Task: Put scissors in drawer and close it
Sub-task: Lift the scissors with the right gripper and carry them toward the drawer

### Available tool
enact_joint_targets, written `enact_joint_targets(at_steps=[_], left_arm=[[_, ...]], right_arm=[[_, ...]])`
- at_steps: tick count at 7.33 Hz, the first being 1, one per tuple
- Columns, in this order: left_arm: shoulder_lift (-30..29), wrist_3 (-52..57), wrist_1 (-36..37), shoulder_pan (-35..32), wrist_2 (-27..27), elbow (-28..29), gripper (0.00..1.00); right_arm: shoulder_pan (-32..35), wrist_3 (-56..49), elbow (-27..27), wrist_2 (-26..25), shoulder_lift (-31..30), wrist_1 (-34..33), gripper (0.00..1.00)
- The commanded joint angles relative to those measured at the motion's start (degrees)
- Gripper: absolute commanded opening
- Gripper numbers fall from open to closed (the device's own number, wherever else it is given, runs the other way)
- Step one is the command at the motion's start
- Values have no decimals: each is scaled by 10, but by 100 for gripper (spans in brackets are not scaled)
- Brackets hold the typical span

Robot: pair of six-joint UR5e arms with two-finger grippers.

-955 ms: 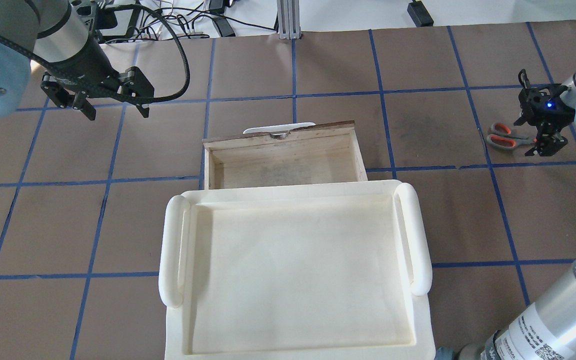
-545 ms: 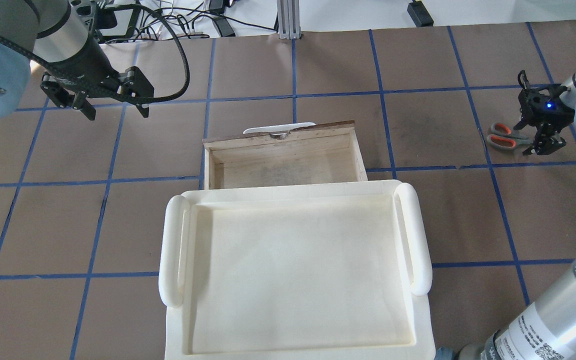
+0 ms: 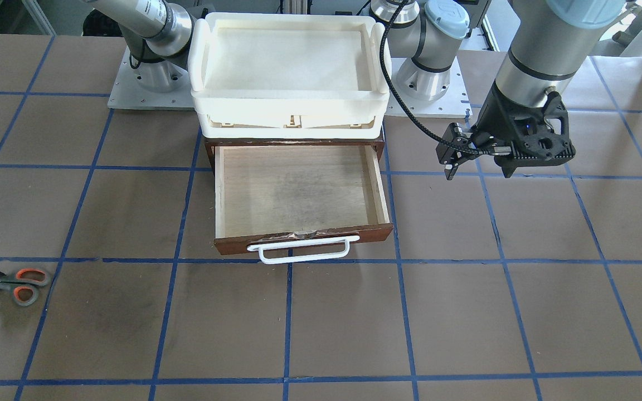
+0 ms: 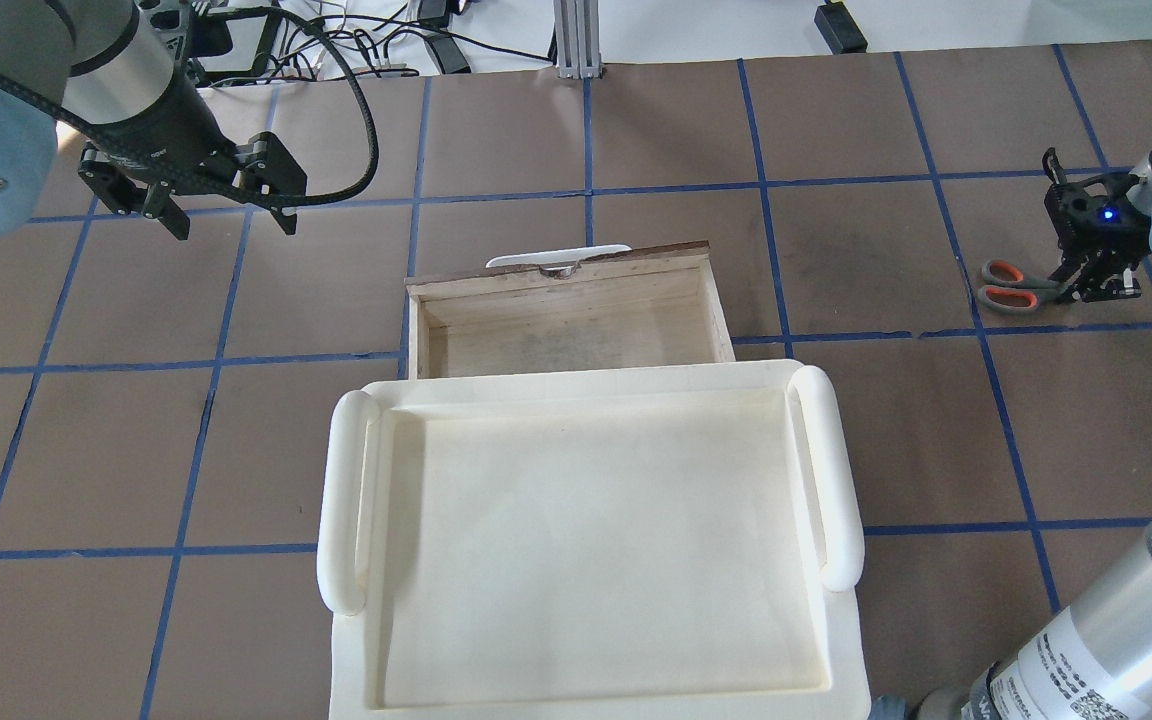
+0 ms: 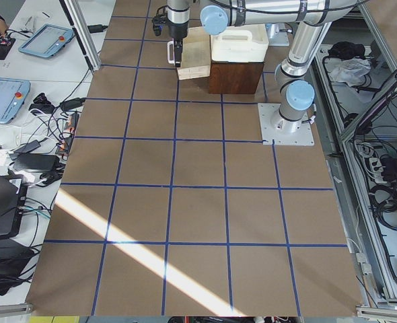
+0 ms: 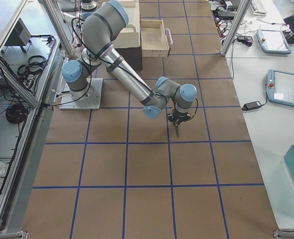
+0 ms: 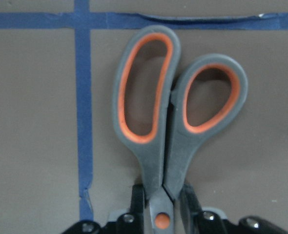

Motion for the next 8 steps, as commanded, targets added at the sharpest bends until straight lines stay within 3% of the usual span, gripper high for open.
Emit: enact_joint_targets(at_steps=[1, 3, 4, 7, 8], left_arm=[[0, 1, 0, 0, 0, 0, 100], [0, 1, 0, 0, 0, 0, 100], [0, 1, 0, 0, 1, 0, 100], [1, 2, 0, 0, 1, 0, 100], [2, 2, 0, 0, 1, 0, 100]], right_arm=[[3, -2, -6, 2, -3, 1, 0], [14, -4, -9, 2, -30, 9, 0], [20, -2, -9, 14, -84, 39, 0], [40, 45, -64, 85, -217, 213, 0], [79, 88, -75, 84, -241, 235, 0]])
